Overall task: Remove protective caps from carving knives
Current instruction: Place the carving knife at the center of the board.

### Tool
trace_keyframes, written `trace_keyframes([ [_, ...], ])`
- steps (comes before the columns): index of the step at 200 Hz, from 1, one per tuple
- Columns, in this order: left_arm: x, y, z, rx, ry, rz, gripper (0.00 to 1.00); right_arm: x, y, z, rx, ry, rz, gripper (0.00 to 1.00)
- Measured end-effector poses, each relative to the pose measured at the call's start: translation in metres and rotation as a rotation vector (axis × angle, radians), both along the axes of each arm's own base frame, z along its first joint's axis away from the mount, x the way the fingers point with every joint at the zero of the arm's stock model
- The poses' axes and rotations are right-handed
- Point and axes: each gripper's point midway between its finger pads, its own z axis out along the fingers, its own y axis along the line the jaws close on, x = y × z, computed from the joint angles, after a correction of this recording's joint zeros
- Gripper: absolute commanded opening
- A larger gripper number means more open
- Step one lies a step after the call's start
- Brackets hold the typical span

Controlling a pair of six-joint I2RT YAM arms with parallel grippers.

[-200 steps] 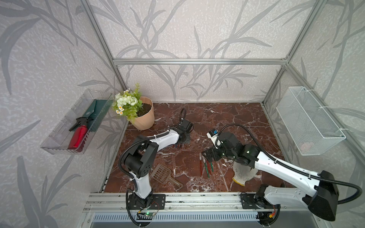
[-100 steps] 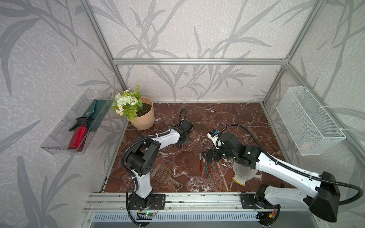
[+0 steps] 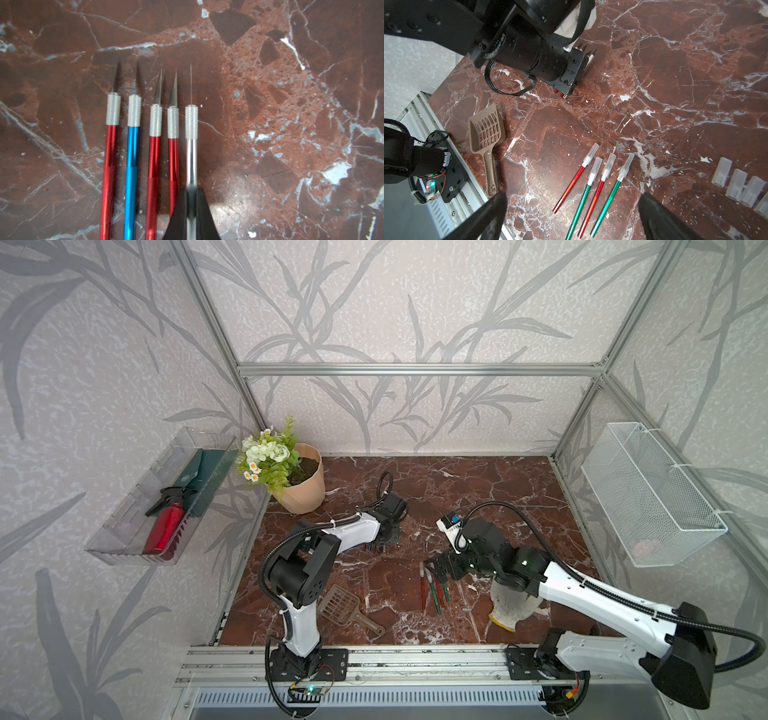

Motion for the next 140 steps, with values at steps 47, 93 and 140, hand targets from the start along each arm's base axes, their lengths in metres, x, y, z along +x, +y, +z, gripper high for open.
trace_keyframes([
  [47, 0.0001, -0.0002, -0.0002, -0.001, 0.000, 0.000, 0.04, 0.0005, 0.0006, -0.0001, 0.005, -0.001, -0.002, 0.99],
  [93, -0.0006, 0.0001, -0.0035, 0.003, 0.007, 0.000, 0.07, 0.0009, 0.0010, 0.0004, 0.007, -0.003, -0.003, 0.99],
  [140, -0.0008, 0.0002, -0.0050, 0.005, 0.011, 0.000, 0.09, 0.0011, -0.0008, -0.0011, 0.003, -0.006, -0.008, 0.99],
])
